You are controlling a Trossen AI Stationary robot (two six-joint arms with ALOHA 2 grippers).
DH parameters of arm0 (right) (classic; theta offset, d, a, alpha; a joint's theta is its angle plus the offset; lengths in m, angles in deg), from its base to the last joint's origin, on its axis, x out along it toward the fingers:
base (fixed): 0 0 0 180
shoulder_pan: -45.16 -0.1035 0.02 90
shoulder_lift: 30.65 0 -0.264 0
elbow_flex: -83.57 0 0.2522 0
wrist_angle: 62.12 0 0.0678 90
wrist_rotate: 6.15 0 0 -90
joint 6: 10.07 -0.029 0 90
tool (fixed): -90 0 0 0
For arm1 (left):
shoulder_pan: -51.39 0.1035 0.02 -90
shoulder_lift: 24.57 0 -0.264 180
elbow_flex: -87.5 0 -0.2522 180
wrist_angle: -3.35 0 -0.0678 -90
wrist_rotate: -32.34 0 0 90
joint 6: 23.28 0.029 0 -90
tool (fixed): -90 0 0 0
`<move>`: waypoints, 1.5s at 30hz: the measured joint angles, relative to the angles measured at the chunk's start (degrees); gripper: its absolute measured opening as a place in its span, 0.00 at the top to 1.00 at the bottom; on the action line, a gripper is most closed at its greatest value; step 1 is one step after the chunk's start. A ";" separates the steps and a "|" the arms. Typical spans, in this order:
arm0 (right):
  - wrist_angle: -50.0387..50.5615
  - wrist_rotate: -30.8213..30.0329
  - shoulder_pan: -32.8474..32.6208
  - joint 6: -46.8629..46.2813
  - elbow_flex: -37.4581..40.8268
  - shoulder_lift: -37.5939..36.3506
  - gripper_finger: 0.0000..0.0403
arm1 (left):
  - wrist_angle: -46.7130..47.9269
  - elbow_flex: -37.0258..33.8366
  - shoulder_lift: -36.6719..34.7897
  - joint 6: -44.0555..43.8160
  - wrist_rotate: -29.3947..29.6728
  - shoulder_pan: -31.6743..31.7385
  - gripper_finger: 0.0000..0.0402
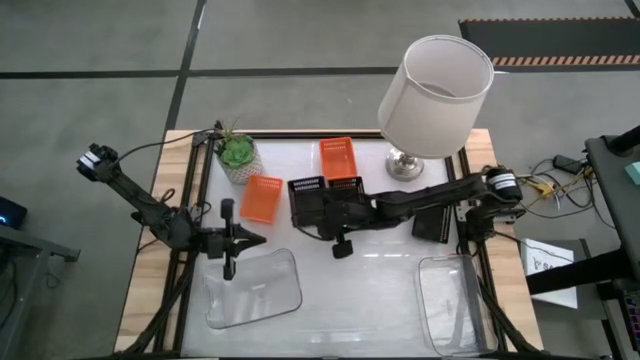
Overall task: Stack baskets by color
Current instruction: Stack the left black bin on the middle black bin
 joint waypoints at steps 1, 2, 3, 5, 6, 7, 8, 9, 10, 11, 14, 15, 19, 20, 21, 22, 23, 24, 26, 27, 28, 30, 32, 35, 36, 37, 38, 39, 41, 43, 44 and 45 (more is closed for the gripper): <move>1.02 -0.04 0.00 0.05 0.00 -0.68 0.98 | 0.06 0.00 0.41 -0.78 -0.03 -0.01 1.00; 1.99 -0.04 0.00 0.15 0.00 -1.40 0.98 | -0.02 0.00 0.92 -1.80 -0.05 -0.05 1.00; 2.95 -0.02 0.00 0.44 0.08 -2.05 0.98 | -0.02 0.00 1.48 -2.72 -0.09 -0.07 1.00; 3.98 -0.02 0.00 1.01 0.73 -3.28 0.98 | -0.08 0.00 3.05 -4.70 -0.17 -0.07 1.00; 4.17 -0.02 0.00 1.42 1.31 -3.98 0.98 | -0.04 0.00 3.94 -5.57 -0.19 -0.07 1.00; 4.18 -0.02 0.00 1.55 2.07 -4.67 0.98 | -0.20 0.00 4.94 -6.54 -0.25 -0.07 1.00; 4.15 -0.02 0.00 1.57 3.04 -5.54 0.98 | -0.37 0.00 5.93 -7.55 -0.50 -0.07 1.00; 4.18 -0.02 0.00 1.53 4.16 -6.40 0.98 | -0.62 -0.02 6.84 -8.32 -0.52 -0.07 1.00; 4.19 -0.02 0.02 1.33 5.40 -7.35 0.98 | -0.98 -0.02 7.84 -9.16 -0.56 -0.07 1.00; 4.17 0.00 0.02 1.04 6.76 -8.40 0.98 | -1.55 -0.02 8.78 -9.61 -0.57 -0.07 1.00; 3.48 -0.04 0.02 0.82 10.95 -11.41 0.98 | -5.02 -0.04 11.49 -9.57 -0.61 -0.05 1.00; 3.11 -0.25 0.04 0.49 12.40 -12.49 0.98 | -6.03 -0.04 12.18 -9.55 -0.61 -0.05 1.00; 2.31 -0.32 0.92 0.39 17.99 -16.63 0.98 | -8.93 -0.01 13.81 -9.58 -0.59 -0.04 1.00; 1.53 -0.32 1.18 0.40 19.58 -17.63 0.98 | -9.61 0.00 14.07 -9.57 -0.59 -0.04 1.00; 0.50 -0.33 1.47 0.42 21.12 -18.57 0.98 | -10.18 0.00 14.16 -9.60 -0.59 -0.04 1.00; -0.41 -0.33 1.84 0.42 22.60 -19.54 0.98 | -10.64 0.00 14.18 -9.59 -0.57 -0.04 1.00; -1.19 -0.32 2.22 0.44 24.04 -20.53 0.98 | -11.18 0.02 14.16 -9.58 -0.56 -0.04 1.00; -1.80 -0.32 2.60 0.44 25.29 -21.49 0.98 | -11.40 0.02 14.11 -9.56 -0.57 0.00 1.00; -3.07 -0.33 3.36 0.65 27.51 -23.04 0.98 | -11.52 0.02 13.96 -9.55 -0.56 0.00 1.00; -4.00 -0.31 3.73 0.86 28.55 -23.63 0.98 | -11.74 0.02 13.94 -9.55 -0.56 0.00 1.00; -5.00 -0.25 4.02 1.25 29.55 -24.06 0.98 | -12.03 0.02 13.92 -9.54 -0.56 0.00 1.00; -7.45 0.24 4.47 2.01 31.09 -24.50 0.98 | -12.67 0.02 13.90 -9.35 -0.54 0.00 1.00; -9.16 0.41 4.62 2.52 32.02 -24.57 0.98 | -12.79 0.02 13.88 -9.33 -0.51 0.00 1.00; -11.35 0.59 4.70 3.08 32.59 -23.79 0.98 | -12.80 0.02 13.88 -9.33 -0.10 0.00 1.00; -11.81 0.59 4.70 3.06 32.65 -23.28 0.98 | -12.82 0.02 13.88 -9.33 -0.08 0.00 1.00; -12.18 0.59 4.70 3.06 32.65 -22.91 0.98 | -12.82 0.02 13.88 -9.31 -0.06 0.00 1.00; -12.44 0.58 4.70 3.04 32.68 -22.35 0.98 | -12.80 0.02 13.88 -9.29 -0.04 0.00 1.00; -12.87 0.57 4.70 2.92 32.68 -21.83 0.98 | -12.82 0.02 13.88 -9.24 -0.04 0.00 1.00; -13.73 0.31 4.70 2.40 32.68 -20.88 0.98 | -12.79 0.02 13.88 -9.17 -0.02 0.00 1.00; -13.95 0.15 4.70 2.38 32.68 -20.00 0.98 | -12.75 0.04 13.87 -9.15 -0.02 0.00 1.00; -13.95 0.11 4.70 2.38 32.68 -19.54 0.98 | -12.66 0.02 13.86 -9.16 -0.01 0.00 1.00; -13.94 0.10 4.70 2.38 32.68 -19.21 0.98 | -12.63 0.03 13.86 -9.15 0.00 0.00 1.00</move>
